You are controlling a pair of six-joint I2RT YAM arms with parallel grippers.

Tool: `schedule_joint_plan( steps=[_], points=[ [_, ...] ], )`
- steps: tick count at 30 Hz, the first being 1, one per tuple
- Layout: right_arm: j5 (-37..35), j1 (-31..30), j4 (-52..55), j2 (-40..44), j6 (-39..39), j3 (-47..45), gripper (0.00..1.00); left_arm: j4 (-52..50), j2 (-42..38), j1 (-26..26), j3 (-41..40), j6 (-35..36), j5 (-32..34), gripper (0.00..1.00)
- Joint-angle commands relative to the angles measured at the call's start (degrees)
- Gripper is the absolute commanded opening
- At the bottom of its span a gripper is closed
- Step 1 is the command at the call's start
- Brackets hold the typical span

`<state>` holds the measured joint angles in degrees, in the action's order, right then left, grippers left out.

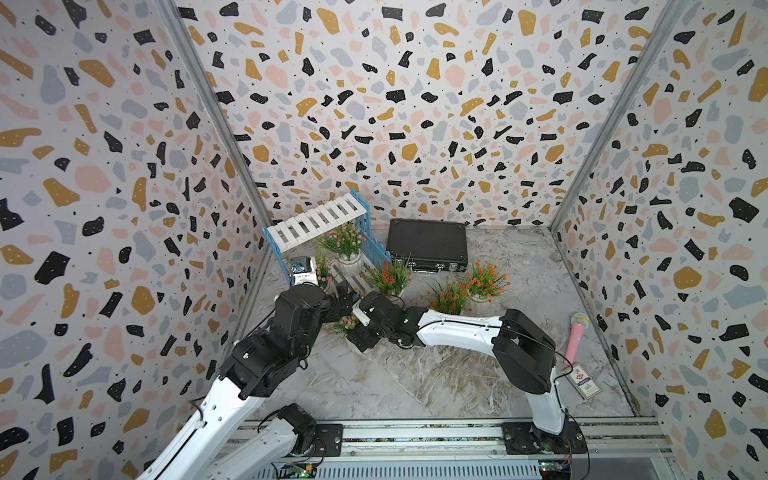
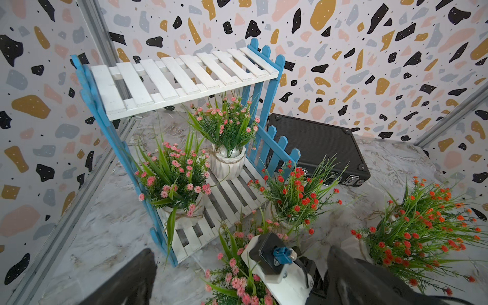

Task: Place the baby's breath potted plants on the rack by color
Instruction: Place the baby's breath potted plant at the center of the board.

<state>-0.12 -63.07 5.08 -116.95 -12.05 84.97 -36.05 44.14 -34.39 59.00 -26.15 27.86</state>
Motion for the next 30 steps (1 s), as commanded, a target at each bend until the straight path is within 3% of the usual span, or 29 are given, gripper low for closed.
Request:
schedule_joint_plan(
  steps=[1,8,16,20,30],
  points=[
    [0.95,-0.05,-2.27,0.59,1.13,2.34,0.79,-0.16,-0.1,0.38,-1.03,0.73,1.75,0.99],
    [1.61,-0.04,-6.51,1.05,1.34,-1.39,0.85,-1.02,3.82,2.93,-1.03,-0.29,1.22,0.99],
    [4.85,0.05,-11.35,5.48,2.98,-7.94,1.0,-0.98,7.76,13.77,-1.03,-3.06,-8.22,0.99],
    [5.99,0.05,-14.13,6.13,3.81,-10.84,1.0,-0.69,7.51,16.71,-1.0,-3.75,-10.27,0.99],
    [7.75,0.62,-21.94,6.16,4.64,-15.7,1.0,-0.78,6.55,18.43,-0.19,-3.57,-10.38,0.99]
  ],
)
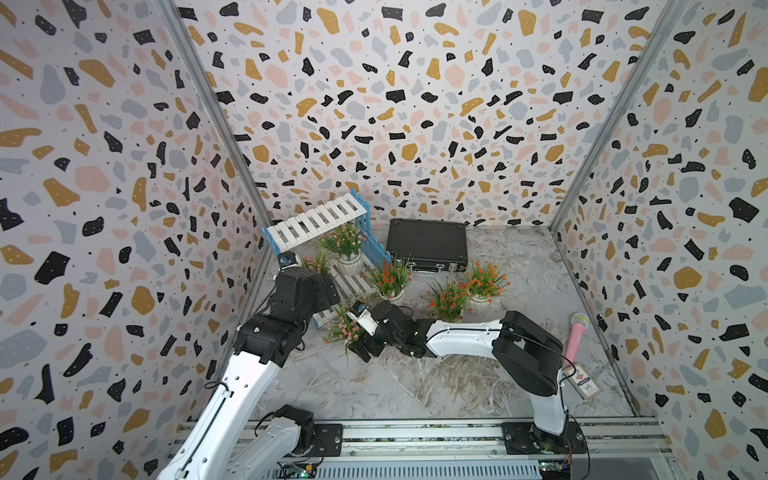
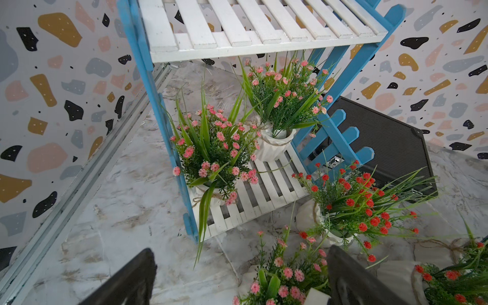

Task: Place the baby's breath potted plants on the rack by color
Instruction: Place the baby's breath potted plant at the center of the board, then pick up the baby's breath potted plant from the center of the board.

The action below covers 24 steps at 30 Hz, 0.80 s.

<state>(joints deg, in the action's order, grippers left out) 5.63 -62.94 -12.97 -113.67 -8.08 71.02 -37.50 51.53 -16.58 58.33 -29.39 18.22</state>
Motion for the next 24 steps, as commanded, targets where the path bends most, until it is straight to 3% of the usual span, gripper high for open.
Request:
schedule_joint_plan(
  steps=[1,16,24],
  points=[
    [2.69,0.82,-4.67,3.24,0.4,-2.6,1.0,0.89,-0.87,0.75,0.33,-0.37,-0.88,0.99],
    [6.59,1.69,-9.39,-3.32,1.18,-0.17,0.99,2.77,-1.26,1.07,-1.44,-0.08,-1.9,0.99],
    [4.84,1.72,-9.99,-5.65,2.2,1.88,0.86,3.39,-1.58,1.11,-2.08,-0.16,-2.66,0.99]
  ],
)
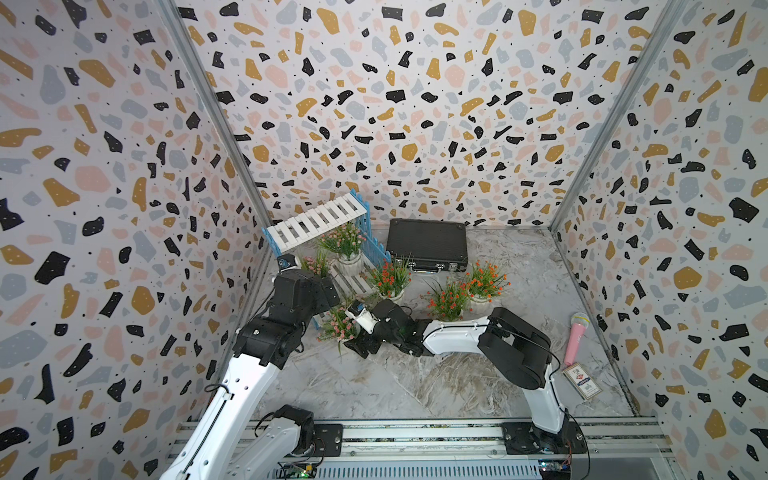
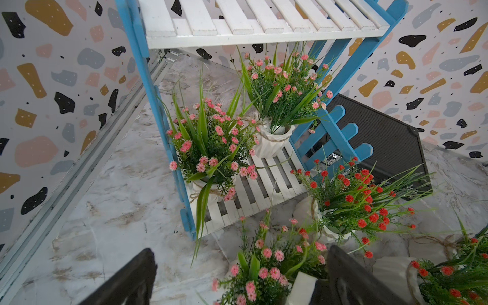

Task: Place the baby's breath potted plants on the rack by color
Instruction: Pick up the baby's breath potted plant from the center of the board.

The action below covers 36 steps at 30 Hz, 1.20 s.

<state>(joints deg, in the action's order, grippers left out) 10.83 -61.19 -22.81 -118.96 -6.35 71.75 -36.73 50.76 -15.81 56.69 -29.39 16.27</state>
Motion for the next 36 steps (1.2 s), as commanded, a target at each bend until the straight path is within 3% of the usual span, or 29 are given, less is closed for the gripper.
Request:
schedule_joint_plan(
  steps=[1,5,11,17,26,36],
  points=[
    [-0.45,-0.07,-0.38,-0.48,0.62,1.24,0.85,2.63,-0.89,0.26,-0.44,-0.01,-0.72,0.99],
    [-0.86,-0.07,-1.7,-0.22,0.68,1.11,0.82,2.59,-1.3,0.27,-0.52,0.42,-0.14,0.99],
    [-0.79,-0.05,-1.78,-1.39,1.35,2.98,0.98,2.72,-1.54,0.26,-0.97,0.64,-0.17,0.99],
    [-0.66,-0.07,-3.5,-3.14,1.43,4.87,1.0,2.91,-1.68,0.35,-1.05,1.04,-0.24,0.99],
    [-1.6,-0.03,-5.25,-5.55,0.8,7.43,0.99,3.17,-1.66,0.42,-1.3,1.14,-0.58,0.99],
    [-3.52,0.1,-10.87,-4.86,1.18,5.49,0.84,3.33,-1.9,0.35,-1.22,1.24,-0.92,0.99]
  ],
)
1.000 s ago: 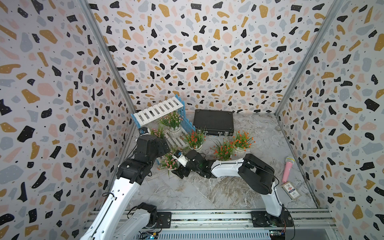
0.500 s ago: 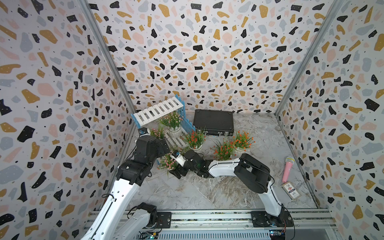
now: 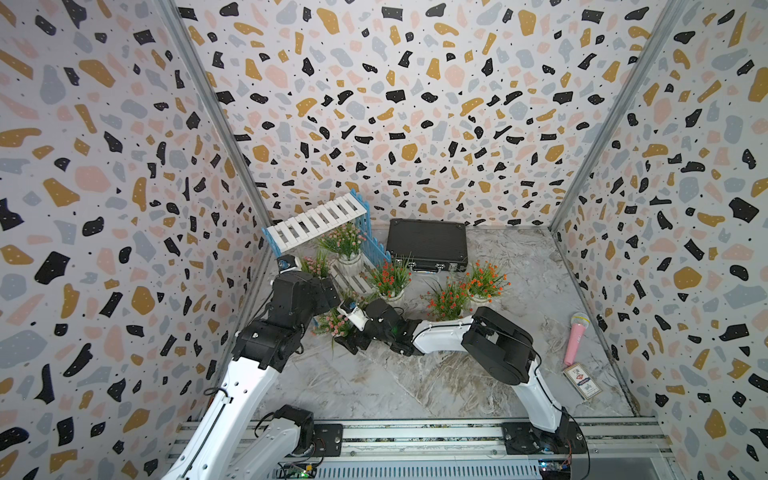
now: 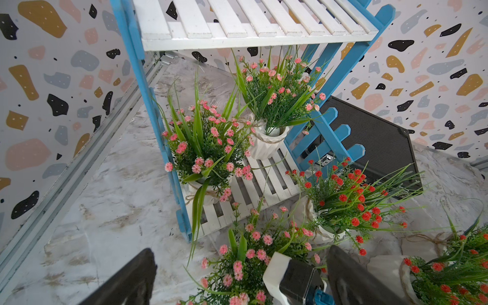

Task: Place the baby's breath potted plants on the rack by color
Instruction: Pick up the baby's breath potted plant from the center of the board, then place the baby's breath potted plant on the rack.

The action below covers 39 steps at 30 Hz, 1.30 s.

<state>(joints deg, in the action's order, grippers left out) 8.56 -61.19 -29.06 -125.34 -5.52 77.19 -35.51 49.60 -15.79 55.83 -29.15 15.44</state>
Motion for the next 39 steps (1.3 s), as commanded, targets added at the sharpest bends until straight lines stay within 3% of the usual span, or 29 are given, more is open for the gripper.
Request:
schedule_joint_plan(
  steps=[1,15,39],
  points=[
    [-1.43,0.18,-5.19,2.08,0.36,-0.47,0.84,1.97,-0.77,0.32,-0.24,1.11,0.07,0.99],
    [-0.59,4.9,-6.81,8.36,-1.33,-1.68,0.84,2.54,-0.99,0.41,-0.68,1.33,-0.31,0.99],
    [3.46,10.71,4.07,-3.72,-0.97,22.0,0.84,2.9,-0.87,0.5,-0.86,1.11,-1.87,0.99]
  ],
)
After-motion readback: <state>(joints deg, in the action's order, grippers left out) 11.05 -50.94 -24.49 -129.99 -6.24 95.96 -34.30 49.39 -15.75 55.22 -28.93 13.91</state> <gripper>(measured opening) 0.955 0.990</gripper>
